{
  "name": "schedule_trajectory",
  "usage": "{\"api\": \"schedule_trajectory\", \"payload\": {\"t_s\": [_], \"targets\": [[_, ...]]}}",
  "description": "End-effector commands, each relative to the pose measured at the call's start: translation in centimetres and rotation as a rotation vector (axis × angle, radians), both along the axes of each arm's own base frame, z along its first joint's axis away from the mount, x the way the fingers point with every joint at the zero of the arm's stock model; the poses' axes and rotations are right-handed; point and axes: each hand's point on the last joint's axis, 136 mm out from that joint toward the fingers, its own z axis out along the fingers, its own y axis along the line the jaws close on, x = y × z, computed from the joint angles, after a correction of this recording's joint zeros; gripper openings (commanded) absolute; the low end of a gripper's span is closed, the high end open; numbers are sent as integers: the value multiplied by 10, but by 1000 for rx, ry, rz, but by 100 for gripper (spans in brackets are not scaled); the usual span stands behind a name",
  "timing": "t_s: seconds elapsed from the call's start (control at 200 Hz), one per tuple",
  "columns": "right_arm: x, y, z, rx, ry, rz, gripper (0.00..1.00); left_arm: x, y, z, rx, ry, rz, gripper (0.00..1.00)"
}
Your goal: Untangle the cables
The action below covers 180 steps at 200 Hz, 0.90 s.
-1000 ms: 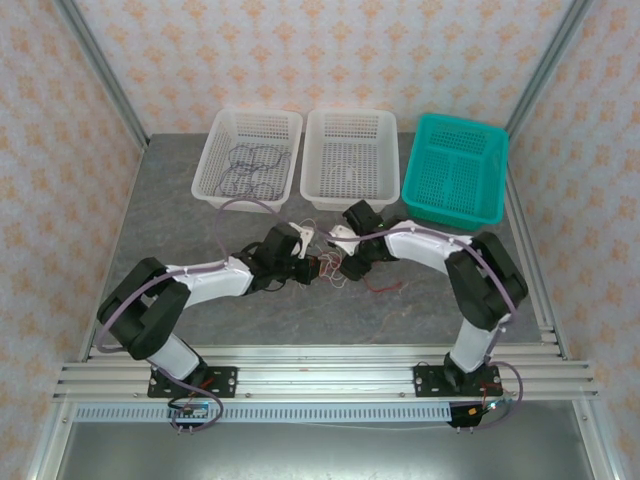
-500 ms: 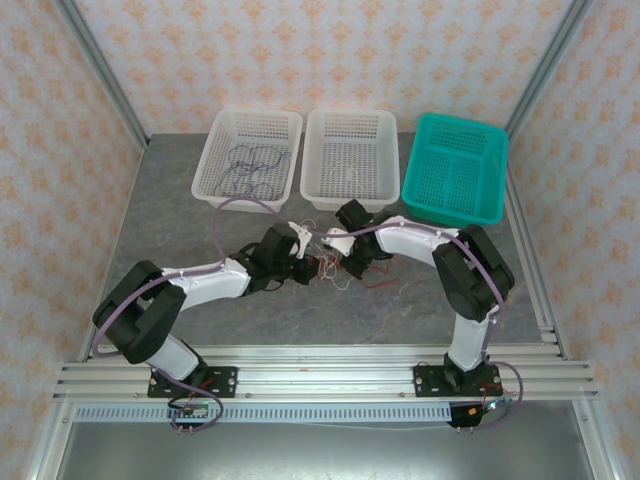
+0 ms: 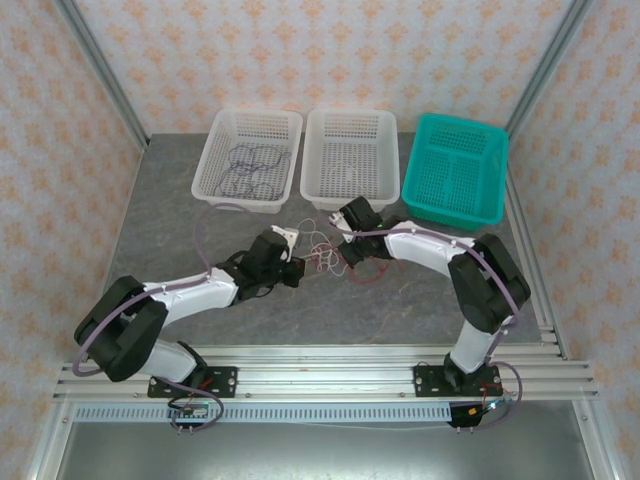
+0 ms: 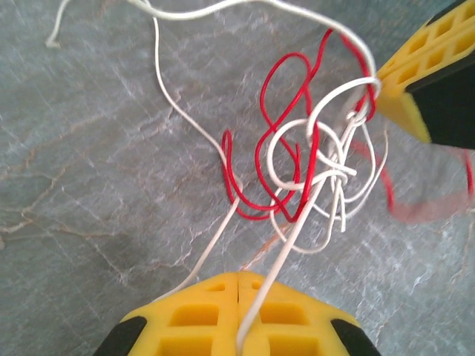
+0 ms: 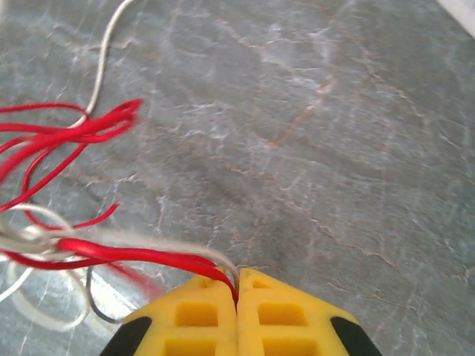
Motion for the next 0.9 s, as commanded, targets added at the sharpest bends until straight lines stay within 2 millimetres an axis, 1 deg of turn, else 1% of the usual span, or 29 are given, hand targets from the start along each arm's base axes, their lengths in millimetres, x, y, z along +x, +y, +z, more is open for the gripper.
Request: {"api": "schedule_trajectory", "payload": {"t_s": [0.0,0.15,0.305,0.41,0.47,0.621,0.761,0.896], "targets": [[7,-116,-14,-322,-14,-374,0,1,45,-10,101,18,157,0],[9,-152,-4,-381,-33,-476,0,2,49,-4,96,5,166,0],[7,-175,5,-391,-51,-547,0,1,51,-2,95,-2,171,0],[6,-201,18,-411,-109,-684,0,0,56,-1,99,-4,195,0],[4,-217,28,-415,-147,-788,0,-1,65,0,115,-8,237,0],[-6,-240,44,-369,-206,-949,0,-5,97,0,161,9,355,0],[-27,-274,53,-317,-237,-1162,0,-11,121,-3,142,43,436,0],[-45,-292,65,-238,-289,-1275,0,-16,137,-2,153,49,478,0]]}}
